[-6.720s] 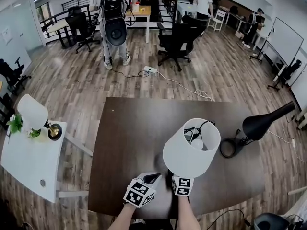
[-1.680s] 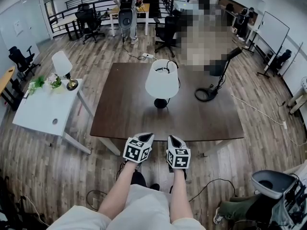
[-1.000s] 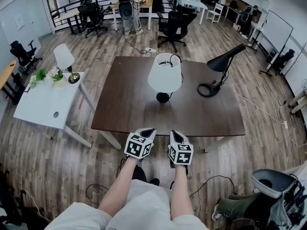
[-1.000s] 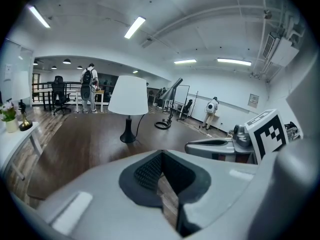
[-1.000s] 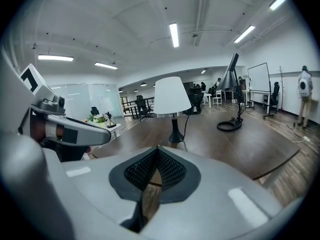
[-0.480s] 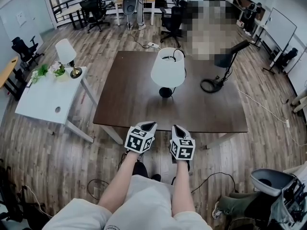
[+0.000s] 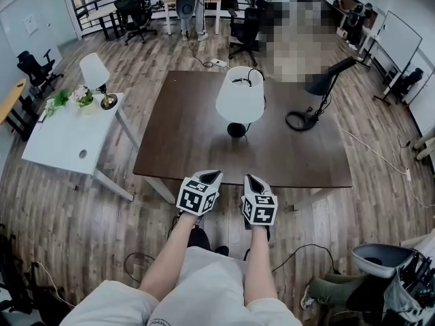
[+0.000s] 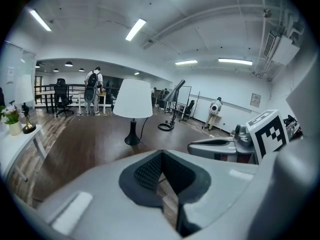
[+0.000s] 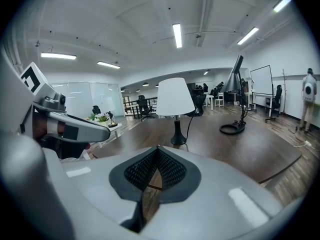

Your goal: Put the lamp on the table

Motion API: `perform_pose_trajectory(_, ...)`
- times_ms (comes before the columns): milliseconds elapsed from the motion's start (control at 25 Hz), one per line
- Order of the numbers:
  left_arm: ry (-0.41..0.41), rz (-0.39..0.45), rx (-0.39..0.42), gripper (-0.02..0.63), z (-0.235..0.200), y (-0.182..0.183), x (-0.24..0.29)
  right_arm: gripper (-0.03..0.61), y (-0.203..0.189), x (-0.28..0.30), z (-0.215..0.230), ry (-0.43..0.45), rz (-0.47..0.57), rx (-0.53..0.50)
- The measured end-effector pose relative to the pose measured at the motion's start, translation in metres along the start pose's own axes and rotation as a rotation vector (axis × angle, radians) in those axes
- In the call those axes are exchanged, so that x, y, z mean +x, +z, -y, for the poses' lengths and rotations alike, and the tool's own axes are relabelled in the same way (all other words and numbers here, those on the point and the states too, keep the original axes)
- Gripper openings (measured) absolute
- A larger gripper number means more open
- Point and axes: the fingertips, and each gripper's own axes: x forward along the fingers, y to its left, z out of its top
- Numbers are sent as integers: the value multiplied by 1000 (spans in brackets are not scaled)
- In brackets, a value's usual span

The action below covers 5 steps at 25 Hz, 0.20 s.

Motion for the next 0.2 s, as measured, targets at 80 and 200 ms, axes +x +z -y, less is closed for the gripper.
perform_pose_trajectory(80,-2,-1,-1,0,0,0,1,23,1,1,0,-1,0,-1)
perform_pose_trajectory(200,-2,-4,-2,0,-1,-2,2,23,0,2,0,-2,0,-1)
